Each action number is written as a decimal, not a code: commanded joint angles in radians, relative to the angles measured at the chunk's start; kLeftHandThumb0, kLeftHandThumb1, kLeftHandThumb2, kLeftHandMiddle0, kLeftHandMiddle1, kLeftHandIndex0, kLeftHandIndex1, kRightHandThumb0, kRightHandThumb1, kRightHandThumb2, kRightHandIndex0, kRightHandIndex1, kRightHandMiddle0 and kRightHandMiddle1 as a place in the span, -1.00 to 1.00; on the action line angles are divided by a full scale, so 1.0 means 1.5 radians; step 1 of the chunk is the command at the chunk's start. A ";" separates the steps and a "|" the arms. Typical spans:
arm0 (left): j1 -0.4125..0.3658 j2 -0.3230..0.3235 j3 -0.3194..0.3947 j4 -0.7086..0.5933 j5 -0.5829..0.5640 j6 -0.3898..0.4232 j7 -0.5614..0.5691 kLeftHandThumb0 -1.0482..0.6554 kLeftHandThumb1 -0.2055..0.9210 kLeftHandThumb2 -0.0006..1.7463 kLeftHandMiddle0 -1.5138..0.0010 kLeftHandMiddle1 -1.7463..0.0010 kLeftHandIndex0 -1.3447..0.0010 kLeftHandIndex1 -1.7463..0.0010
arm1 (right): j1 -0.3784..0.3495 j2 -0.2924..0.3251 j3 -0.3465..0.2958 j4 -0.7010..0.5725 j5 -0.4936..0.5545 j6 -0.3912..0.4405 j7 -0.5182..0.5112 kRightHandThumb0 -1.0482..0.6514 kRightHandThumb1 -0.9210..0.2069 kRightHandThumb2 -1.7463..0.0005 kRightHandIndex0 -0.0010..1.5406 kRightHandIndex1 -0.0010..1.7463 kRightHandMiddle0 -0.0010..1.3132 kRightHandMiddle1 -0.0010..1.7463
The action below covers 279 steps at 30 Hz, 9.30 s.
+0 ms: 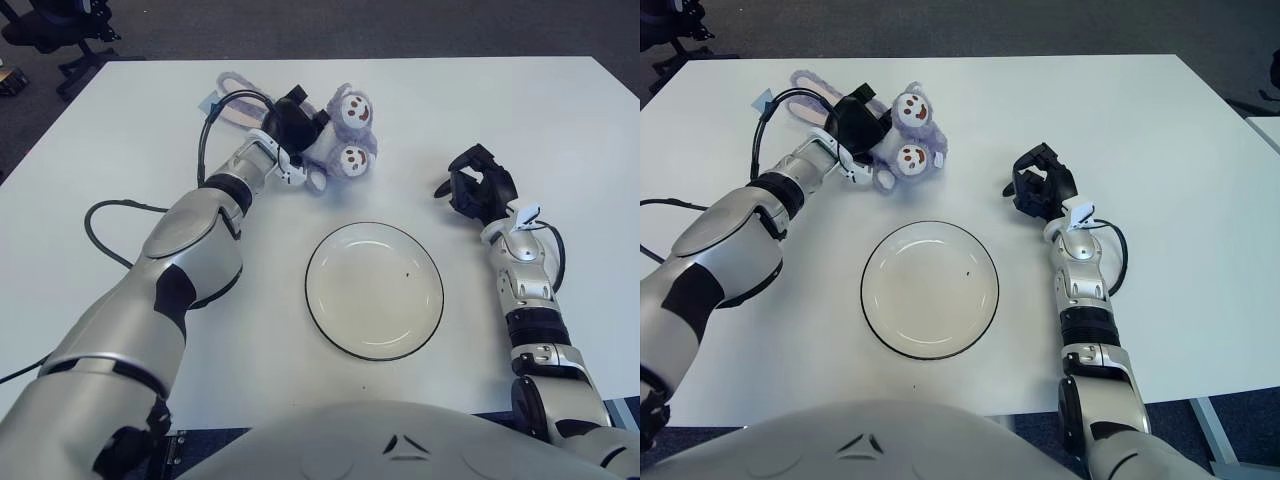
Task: Put the doll into the plate.
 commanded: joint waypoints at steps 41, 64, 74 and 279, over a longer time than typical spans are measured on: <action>-0.011 0.039 0.262 -0.033 -0.259 -0.173 -0.468 0.23 -0.18 0.58 0.14 -0.96 0.34 -1.00 | 0.015 -0.014 0.024 0.005 -0.015 0.051 0.026 -0.22 -0.52 -0.01 0.10 1.00 -0.43 1.00; -0.008 0.101 0.348 -0.117 -0.363 -0.277 -0.641 -0.26 0.21 0.26 -0.28 -1.00 0.28 -1.00 | 0.011 -0.025 0.033 0.015 -0.018 0.050 0.026 -0.22 -0.53 0.01 0.09 1.00 -0.44 1.00; 0.026 0.132 0.407 -0.172 -0.431 -0.383 -0.662 -0.26 0.22 0.26 -0.29 -1.00 0.28 -1.00 | 0.006 -0.028 0.034 0.020 -0.019 0.049 0.027 -0.22 -0.54 0.02 0.09 1.00 -0.45 1.00; 0.236 0.103 0.416 -0.449 -0.791 -0.745 -0.844 -0.73 1.00 -0.05 0.59 1.00 0.59 0.97 | -0.018 -0.033 0.058 0.041 -0.067 0.046 -0.010 -0.22 -0.54 0.03 0.12 1.00 -0.43 0.99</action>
